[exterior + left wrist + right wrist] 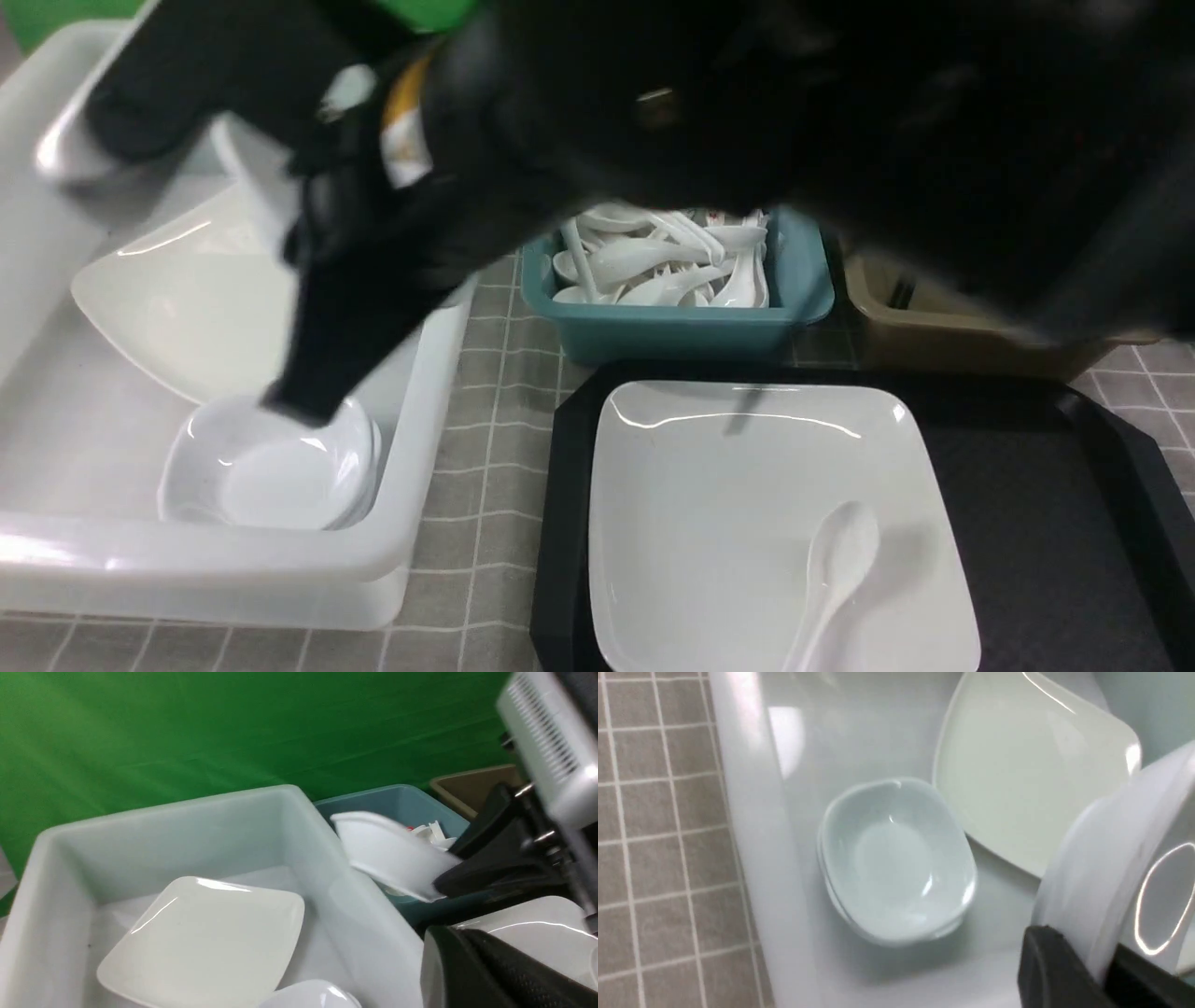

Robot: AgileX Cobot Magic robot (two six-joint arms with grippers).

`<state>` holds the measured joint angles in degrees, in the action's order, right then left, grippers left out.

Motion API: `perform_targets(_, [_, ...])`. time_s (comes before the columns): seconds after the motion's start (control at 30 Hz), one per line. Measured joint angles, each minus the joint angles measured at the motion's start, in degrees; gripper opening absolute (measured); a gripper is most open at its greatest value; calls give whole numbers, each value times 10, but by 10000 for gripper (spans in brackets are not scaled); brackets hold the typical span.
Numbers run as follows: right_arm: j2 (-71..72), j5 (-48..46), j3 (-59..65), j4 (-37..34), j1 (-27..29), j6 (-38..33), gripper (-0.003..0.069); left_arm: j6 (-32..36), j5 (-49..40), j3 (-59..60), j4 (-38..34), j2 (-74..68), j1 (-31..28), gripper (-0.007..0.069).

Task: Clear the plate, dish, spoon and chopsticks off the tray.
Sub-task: Use the right arm to put the small plate into the large storage box on the left, then use the left arm to grab a soup spoon from the plate

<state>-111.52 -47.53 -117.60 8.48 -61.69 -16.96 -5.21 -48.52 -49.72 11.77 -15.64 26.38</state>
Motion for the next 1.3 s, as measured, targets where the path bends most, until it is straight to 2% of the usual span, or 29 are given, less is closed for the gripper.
perform_targets(0.23, [-196, -35, -188, -2, -13, -32, 62, -7, -42, -1, 0, 31, 0, 21])
perform_targets(0.37, [-244, -39, -220, -1, -13, -35, 62, 7, -43, -1, -10, 31, 0, 21])
perform_targets(0.47, [-271, -41, -224, 1, -13, -35, 92, 10, -43, -1, -13, 31, 0, 21])
perform_targets(0.57, [-274, -45, -226, 1, -13, -35, 197, 10, -43, -1, -16, 31, 0, 21])
perform_targets(0.7, [-270, -63, -227, 2, -13, -35, 398, 10, -43, -1, -19, 31, 0, 21])
perform_targets(0.77, [-262, -85, -227, 2, -13, -35, 451, 10, -43, -1, -21, 29, 0, 21])
perform_targets(0.87, [-242, -120, -227, 2, -16, -35, 476, 12, -43, -1, -27, 16, 0, 21])
perform_targets(1.03, [-173, -186, -227, 3, -18, -33, 466, 24, -41, -1, -49, -23, 0, 21])
perform_targets(1.07, [-147, -193, -225, 12, -17, -16, 448, 32, -37, -1, -55, -37, 0, 21])
perform_targets(1.17, [-76, -193, -178, 36, -7, 46, 347, 39, -20, -1, -74, -80, 0, 21])
perform_targets(1.27, [13, -194, -80, 43, 18, 92, 202, 43, -4, -2, -101, -114, 0, 21])
perform_targets(1.3, [21, -194, -60, 44, 20, 95, 192, 45, -3, -2, -103, -119, 0, 21])
